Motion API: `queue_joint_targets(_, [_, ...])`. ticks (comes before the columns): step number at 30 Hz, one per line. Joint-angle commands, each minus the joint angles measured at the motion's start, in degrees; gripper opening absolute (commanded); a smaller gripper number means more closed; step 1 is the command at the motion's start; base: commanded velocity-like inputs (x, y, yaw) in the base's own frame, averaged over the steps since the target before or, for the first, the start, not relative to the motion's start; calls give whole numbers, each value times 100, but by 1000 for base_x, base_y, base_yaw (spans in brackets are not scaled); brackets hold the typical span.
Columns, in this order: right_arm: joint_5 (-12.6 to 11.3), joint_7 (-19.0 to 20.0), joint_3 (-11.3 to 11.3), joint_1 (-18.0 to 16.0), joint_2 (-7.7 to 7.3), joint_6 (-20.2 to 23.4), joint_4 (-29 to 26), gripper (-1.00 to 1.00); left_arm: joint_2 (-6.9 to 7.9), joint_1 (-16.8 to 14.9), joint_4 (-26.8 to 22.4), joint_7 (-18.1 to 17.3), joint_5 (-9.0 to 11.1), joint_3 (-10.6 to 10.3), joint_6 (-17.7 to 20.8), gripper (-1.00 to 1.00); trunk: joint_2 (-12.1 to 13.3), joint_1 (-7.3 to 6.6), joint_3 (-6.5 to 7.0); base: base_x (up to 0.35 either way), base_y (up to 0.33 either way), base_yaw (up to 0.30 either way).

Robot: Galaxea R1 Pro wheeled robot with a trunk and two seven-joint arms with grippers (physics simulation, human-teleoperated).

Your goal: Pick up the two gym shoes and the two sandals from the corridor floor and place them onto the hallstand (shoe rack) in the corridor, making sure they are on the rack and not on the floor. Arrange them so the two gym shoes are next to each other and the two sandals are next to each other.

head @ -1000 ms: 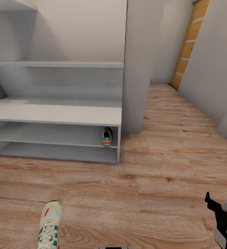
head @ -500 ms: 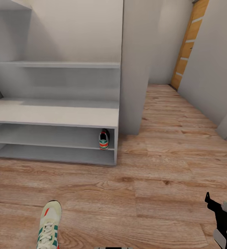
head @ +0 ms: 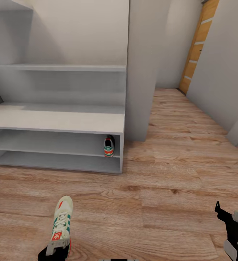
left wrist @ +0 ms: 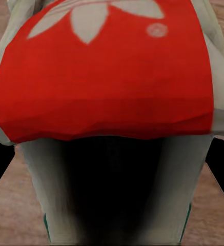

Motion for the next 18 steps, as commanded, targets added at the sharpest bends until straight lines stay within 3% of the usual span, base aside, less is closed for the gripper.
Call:
queue_joint_targets(1, [0, 0, -1, 0, 0, 0, 1, 100, 0, -47, 0, 4, -4, -1, 81, -100, 0, 0, 0, 0, 0, 0])
queue_joint_targets(6, [0, 0, 0, -1, 0, 0, 3, 100, 0, -487, -2, 4, -7, -76, 705, -100, 0, 0, 0, 0, 0, 0])
queue_joint_targets(11, [0, 0, 2, 0, 0, 0, 3, 100, -6, -806, -3, 4, -3, -112, 1013, -100, 0, 0, 0, 0, 0, 0])
queue_joint_targets(18, [0, 0, 2, 0, 0, 0, 4, 100, -14, -1413, -8, 4, -3, -127, 1733, -100, 0, 0, 0, 0, 0, 0])
